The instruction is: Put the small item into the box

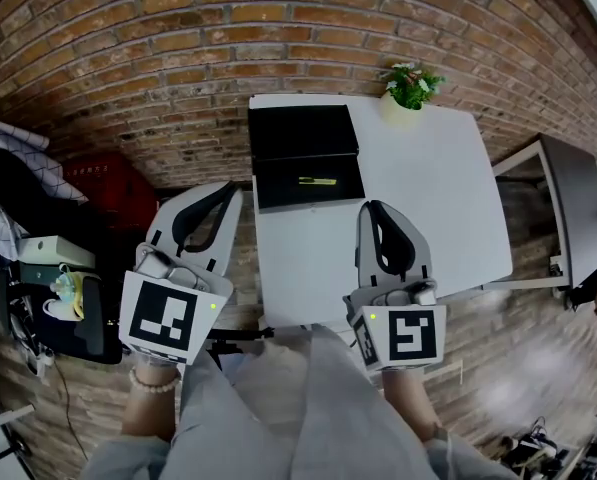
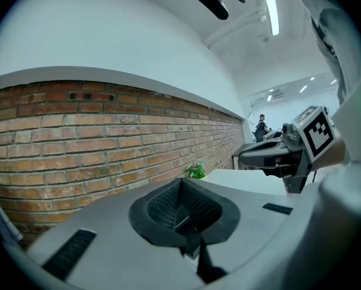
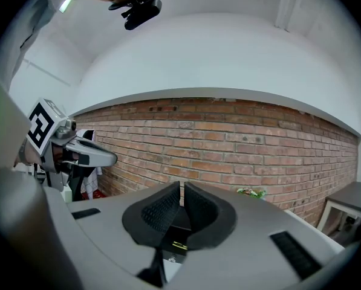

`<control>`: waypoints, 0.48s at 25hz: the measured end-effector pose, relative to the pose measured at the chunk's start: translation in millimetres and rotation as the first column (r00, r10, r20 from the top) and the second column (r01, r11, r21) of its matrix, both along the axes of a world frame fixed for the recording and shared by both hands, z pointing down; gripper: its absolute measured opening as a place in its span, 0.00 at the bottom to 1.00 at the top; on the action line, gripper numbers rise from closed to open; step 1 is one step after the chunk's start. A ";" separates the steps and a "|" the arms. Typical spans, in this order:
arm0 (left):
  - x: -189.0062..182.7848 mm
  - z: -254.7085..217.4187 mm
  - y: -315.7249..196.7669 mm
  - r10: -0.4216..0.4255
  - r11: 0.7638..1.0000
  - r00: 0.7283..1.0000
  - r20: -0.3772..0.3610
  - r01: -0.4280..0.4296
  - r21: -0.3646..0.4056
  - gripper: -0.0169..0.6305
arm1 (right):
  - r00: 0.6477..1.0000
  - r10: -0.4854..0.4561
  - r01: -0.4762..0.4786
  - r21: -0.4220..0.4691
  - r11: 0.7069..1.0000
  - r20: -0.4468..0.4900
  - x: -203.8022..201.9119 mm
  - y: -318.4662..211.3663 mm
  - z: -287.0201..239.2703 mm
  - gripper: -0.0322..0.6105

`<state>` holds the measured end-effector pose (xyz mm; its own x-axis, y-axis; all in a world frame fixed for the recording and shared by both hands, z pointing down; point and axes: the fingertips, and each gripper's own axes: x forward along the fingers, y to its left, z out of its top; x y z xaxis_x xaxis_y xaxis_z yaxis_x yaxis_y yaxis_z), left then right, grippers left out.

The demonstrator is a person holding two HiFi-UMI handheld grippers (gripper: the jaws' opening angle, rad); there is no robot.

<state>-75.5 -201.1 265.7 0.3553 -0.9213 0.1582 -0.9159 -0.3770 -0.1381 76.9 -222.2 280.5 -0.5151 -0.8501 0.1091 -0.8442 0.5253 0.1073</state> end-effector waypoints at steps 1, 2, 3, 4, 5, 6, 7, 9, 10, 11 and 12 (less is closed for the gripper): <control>-1.3 0.2 0.6 -0.003 1.000 1.000 -0.001 0.003 -0.001 0.05 | 1.000 0.004 -0.004 0.006 1.000 0.003 -0.6 -0.1 -1.5 0.13; -2.7 0.3 1.3 -0.005 1.000 1.000 -0.003 0.005 -0.002 0.05 | 1.000 0.007 -0.007 0.011 1.000 0.007 -1.5 0.1 -2.7 0.13; -4.0 0.4 2.0 -0.006 1.000 1.000 -0.005 0.006 -0.003 0.05 | 1.000 0.007 -0.007 0.011 1.000 0.006 -2.3 0.8 -2.6 0.13; -5.1 0.5 2.6 -0.006 1.000 1.000 -0.006 0.006 -0.002 0.05 | 1.000 0.006 -0.006 0.007 1.000 0.001 -2.9 1.9 -1.4 0.13; -5.8 0.6 3.1 -0.006 1.000 1.000 -0.006 0.006 -0.002 0.05 | 1.000 0.005 -0.005 0.003 1.000 -0.004 -3.2 3.0 0.0 0.13; -6.2 0.7 3.4 -0.007 1.000 1.000 -0.007 0.007 -0.001 0.05 | 1.000 0.005 -0.005 0.000 1.000 -0.007 -3.3 3.8 1.2 0.13; -6.3 0.9 3.6 -0.007 1.000 1.000 -0.008 0.007 -0.001 0.05 | 1.000 0.005 -0.005 -0.003 1.000 -0.010 -3.5 4.5 2.1 0.13; -6.6 1.2 4.2 -0.007 1.000 1.000 -0.009 0.007 -0.002 0.05 | 1.000 0.006 -0.006 -0.006 1.000 -0.015 -3.9 5.9 3.1 0.13; -6.8 1.3 4.8 -0.007 1.000 1.000 -0.010 0.007 -0.002 0.05 | 1.000 0.006 -0.006 -0.006 1.000 -0.017 -4.5 6.8 3.0 0.13; -7.2 1.4 5.4 -0.007 1.000 1.000 -0.011 0.007 -0.002 0.05 | 1.000 0.004 -0.004 -0.005 1.000 -0.017 -5.4 7.6 2.5 0.13; -7.7 1.4 6.2 -0.006 1.000 1.000 -0.012 0.006 -0.002 0.05 | 1.000 0.003 -0.003 -0.004 1.000 -0.017 -6.4 8.5 2.1 0.13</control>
<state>-83.2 -194.9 267.1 0.3513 -0.9232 0.1557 -0.9199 -0.3713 -0.1259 70.5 -213.8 282.6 -0.5108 -0.8511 0.1214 -0.8437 0.5234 0.1192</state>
